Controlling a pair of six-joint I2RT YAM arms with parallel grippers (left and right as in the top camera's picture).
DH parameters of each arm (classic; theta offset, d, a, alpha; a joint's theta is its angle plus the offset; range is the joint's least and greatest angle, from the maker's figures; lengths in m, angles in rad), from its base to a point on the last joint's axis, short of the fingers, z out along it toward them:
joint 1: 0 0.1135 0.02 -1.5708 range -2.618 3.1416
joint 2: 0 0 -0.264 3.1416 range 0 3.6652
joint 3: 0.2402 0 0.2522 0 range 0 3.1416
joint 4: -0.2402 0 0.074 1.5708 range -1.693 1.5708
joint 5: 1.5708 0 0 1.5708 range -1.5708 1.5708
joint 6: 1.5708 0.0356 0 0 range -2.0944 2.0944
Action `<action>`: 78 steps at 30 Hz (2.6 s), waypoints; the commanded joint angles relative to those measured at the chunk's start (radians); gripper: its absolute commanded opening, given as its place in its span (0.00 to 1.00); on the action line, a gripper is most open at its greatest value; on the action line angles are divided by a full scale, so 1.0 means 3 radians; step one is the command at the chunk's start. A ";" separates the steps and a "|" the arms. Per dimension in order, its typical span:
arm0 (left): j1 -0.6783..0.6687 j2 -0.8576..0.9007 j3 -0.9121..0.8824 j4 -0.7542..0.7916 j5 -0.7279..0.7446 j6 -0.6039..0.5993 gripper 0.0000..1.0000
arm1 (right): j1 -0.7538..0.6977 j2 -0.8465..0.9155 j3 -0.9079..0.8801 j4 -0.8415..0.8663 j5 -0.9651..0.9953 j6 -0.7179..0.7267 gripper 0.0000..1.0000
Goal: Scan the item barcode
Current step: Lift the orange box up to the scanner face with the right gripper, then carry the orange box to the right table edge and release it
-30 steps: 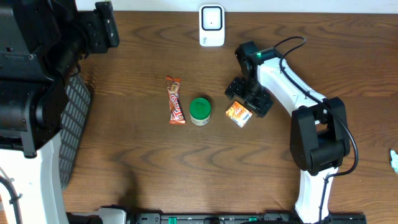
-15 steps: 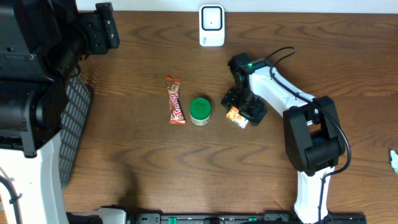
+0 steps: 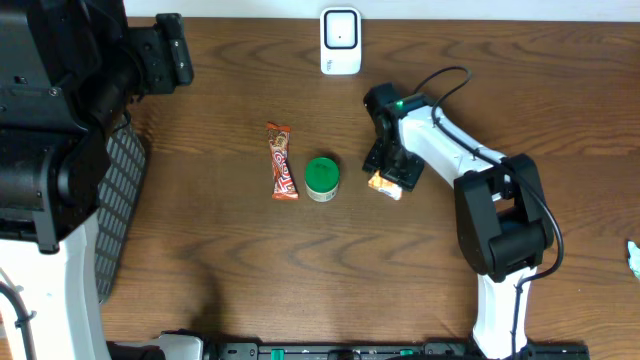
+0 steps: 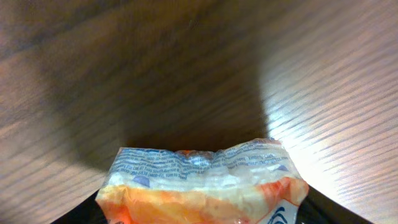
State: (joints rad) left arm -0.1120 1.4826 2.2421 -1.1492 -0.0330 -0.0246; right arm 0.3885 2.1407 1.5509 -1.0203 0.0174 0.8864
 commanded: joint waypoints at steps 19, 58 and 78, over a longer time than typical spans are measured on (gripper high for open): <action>0.0018 -0.0023 -0.0022 -0.0010 -0.0042 0.0053 0.85 | -0.0071 0.0027 0.2282 -0.0285 0.0549 -0.1579 0.60; 0.0018 -0.0023 -0.0022 -0.0010 -0.0042 0.0053 0.85 | 0.0215 0.1896 0.2232 0.3802 0.0841 -0.2447 0.56; 0.0017 -0.0023 -0.0022 -0.0010 -0.0042 0.0055 0.85 | -0.0074 -0.0010 0.2246 0.0137 0.1569 -0.1586 0.58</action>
State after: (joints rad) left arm -0.1120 1.4826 2.2421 -1.1526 -0.0330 -0.0219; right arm 0.4366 2.2505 2.2124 -0.8833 0.4278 0.2470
